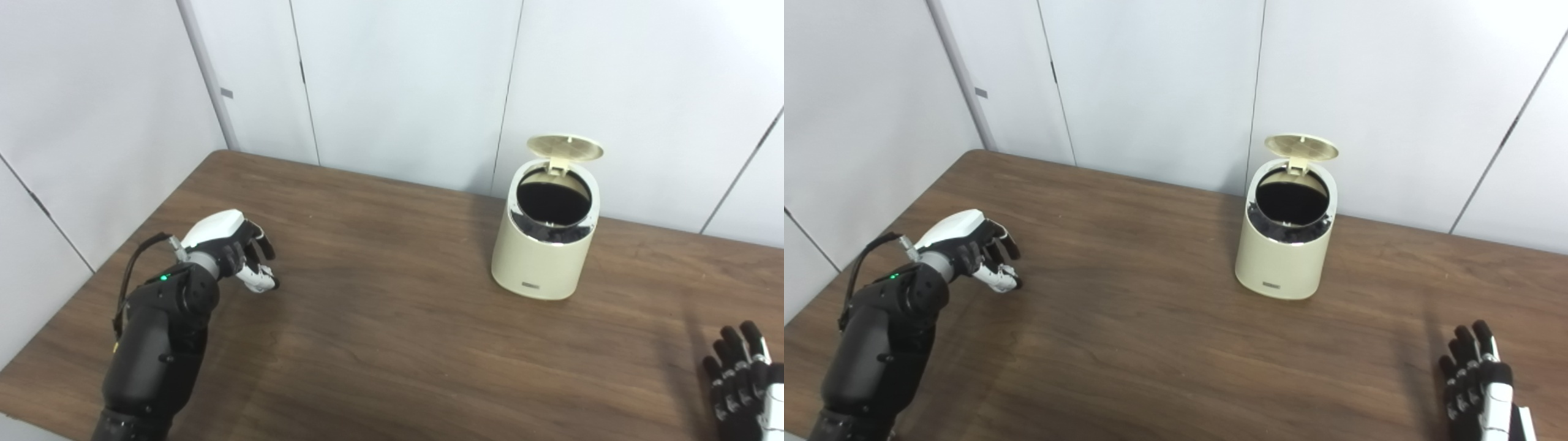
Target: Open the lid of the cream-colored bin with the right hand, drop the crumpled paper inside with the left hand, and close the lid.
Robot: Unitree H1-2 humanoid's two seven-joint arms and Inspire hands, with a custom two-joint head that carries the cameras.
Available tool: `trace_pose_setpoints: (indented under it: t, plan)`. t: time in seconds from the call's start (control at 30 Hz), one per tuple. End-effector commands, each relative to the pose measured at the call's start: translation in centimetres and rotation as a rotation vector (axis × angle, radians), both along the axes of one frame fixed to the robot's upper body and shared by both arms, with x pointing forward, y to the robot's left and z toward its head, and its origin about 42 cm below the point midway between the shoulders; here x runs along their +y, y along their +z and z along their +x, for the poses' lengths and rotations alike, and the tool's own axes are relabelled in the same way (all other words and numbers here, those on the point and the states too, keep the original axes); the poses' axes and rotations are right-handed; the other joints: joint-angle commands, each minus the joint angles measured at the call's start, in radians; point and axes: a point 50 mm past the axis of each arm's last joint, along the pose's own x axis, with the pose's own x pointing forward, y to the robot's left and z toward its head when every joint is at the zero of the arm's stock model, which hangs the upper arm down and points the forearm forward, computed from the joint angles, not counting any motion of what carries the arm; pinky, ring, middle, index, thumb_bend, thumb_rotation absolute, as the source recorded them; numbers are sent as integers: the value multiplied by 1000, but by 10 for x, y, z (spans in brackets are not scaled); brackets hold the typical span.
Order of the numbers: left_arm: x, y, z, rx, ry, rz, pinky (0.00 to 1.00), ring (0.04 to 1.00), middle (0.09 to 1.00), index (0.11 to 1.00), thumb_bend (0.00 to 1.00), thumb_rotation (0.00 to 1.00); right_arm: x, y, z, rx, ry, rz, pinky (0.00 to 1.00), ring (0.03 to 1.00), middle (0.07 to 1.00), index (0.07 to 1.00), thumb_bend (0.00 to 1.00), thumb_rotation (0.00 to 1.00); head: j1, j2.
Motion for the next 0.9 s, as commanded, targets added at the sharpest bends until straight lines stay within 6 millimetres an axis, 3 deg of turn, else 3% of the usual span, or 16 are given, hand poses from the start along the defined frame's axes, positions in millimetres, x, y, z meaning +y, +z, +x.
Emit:
trace_pose_setpoints:
  t: [0.0, 0.4, 0.53, 0.87]
  plan:
    - [8, 19, 6, -50, 18, 52, 471, 427, 514, 617, 506, 0, -1, 3, 2, -24, 4, 8, 959, 978, 958, 966, 441, 962, 4, 1]
    - [5, 22, 6, -22, -8, 75, 522, 421, 534, 664, 503, 0, -3, 3, 2, -23, -8, 6, 920, 960, 953, 965, 451, 959, 0, 4]
    - [5, 22, 6, -20, -19, 78, 458, 419, 531, 667, 503, 0, -3, 4, 2, -25, -12, 11, 897, 947, 938, 949, 454, 948, 0, 4]
    - [4, 26, 6, 11, -25, 79, 474, 420, 535, 673, 502, 0, -4, 5, 3, -27, -21, 13, 891, 948, 937, 944, 467, 938, -2, 13]
